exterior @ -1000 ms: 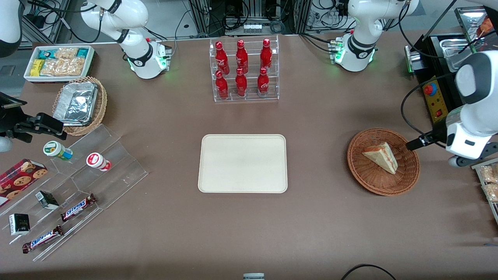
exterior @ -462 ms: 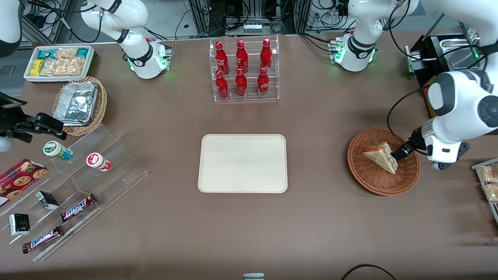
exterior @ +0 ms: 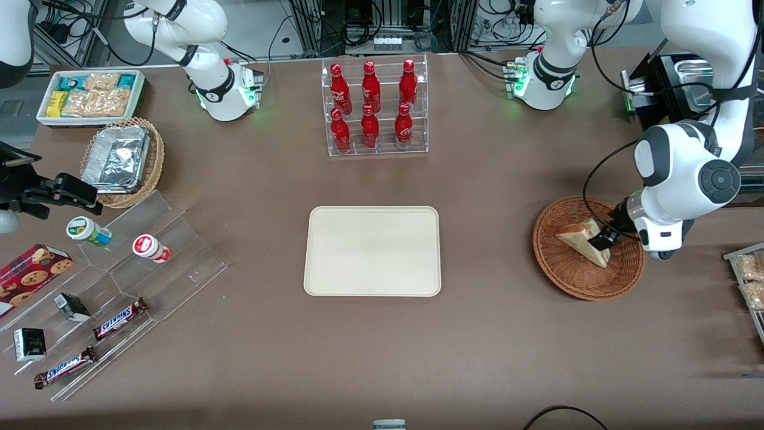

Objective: Place sandwich from basket to tray

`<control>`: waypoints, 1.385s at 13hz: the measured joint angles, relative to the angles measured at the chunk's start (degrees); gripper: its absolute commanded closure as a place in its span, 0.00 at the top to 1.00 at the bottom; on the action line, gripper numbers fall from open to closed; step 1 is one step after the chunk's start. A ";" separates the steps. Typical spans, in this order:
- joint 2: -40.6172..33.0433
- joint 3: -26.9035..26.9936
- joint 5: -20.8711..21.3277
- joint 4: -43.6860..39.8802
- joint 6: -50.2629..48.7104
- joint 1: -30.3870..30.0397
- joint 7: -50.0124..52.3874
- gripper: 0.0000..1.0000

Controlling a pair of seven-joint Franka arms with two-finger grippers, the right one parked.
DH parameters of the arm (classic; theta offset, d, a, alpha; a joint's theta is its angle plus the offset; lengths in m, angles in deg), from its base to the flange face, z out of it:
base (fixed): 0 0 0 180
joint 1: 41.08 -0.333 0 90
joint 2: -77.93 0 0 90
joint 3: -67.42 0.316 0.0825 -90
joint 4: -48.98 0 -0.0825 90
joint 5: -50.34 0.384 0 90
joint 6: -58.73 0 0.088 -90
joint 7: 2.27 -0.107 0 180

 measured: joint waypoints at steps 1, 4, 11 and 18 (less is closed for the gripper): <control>0.36 0.00 -0.12 0.08 0.93 0.00 0.07 0.99; 1.84 -0.02 -0.38 1.04 4.30 0.00 0.20 0.99; 4.77 -0.41 -2.73 2.63 7.99 0.24 0.91 0.82; 4.68 -0.40 -2.71 2.88 7.35 0.23 0.88 0.36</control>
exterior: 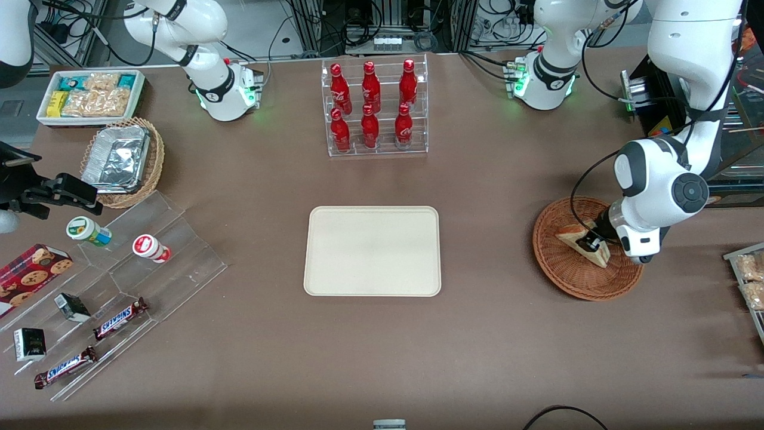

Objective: Place sandwich from basket to tray

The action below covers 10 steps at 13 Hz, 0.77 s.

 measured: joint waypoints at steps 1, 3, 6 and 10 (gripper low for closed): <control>-0.53 -0.06 0.02 -0.78 -1.41 0.05 -0.11 0.36; -2.05 -0.37 0.55 -4.72 -7.47 1.31 -0.40 0.36; -3.36 -0.71 1.27 -13.21 -16.93 7.57 -0.36 0.36; -1.18 -1.16 1.32 -18.62 -18.44 17.80 -0.03 0.31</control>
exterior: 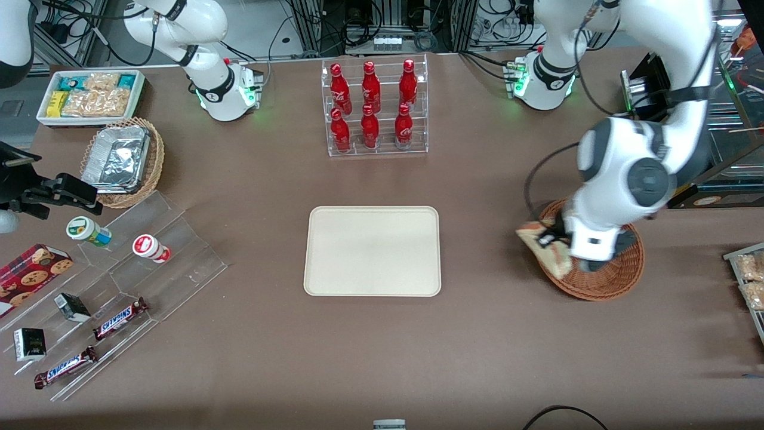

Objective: Place sandwich from basket to tray

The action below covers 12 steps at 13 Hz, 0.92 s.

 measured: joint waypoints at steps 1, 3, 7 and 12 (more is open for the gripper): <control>1.35 -0.07 0.00 -1.61 0.04 1.99 0.02 0.32; 4.43 -0.19 -0.01 -5.61 0.06 5.25 -0.02 0.32; 13.09 -0.32 -0.03 -12.34 1.44 13.00 0.03 0.32; 19.77 -0.30 0.12 -15.04 10.90 17.98 -1.27 0.36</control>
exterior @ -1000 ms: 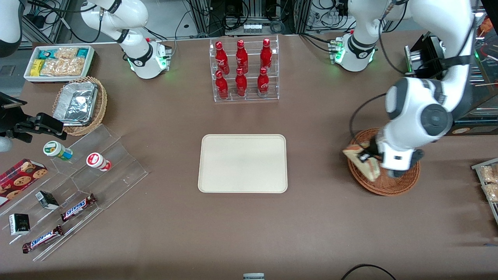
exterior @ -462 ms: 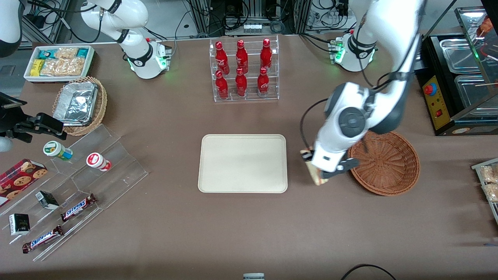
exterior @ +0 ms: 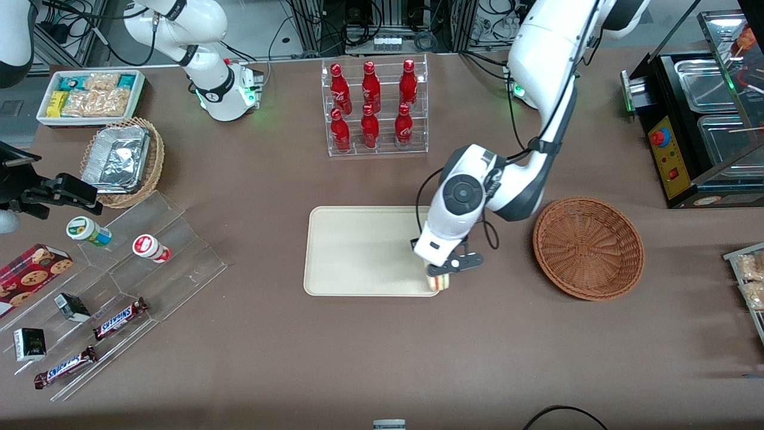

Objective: Place sandwich from basket to tray

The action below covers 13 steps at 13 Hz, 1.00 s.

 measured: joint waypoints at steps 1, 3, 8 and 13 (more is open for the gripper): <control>0.55 -0.01 0.00 -0.02 1.09 0.99 -0.58 0.33; 1.41 0.00 0.00 -0.08 1.81 2.08 -1.07 0.32; 2.70 0.02 -0.01 -0.21 1.98 3.43 -1.39 0.33; 3.55 0.05 -0.01 -0.49 2.14 3.49 -1.57 0.36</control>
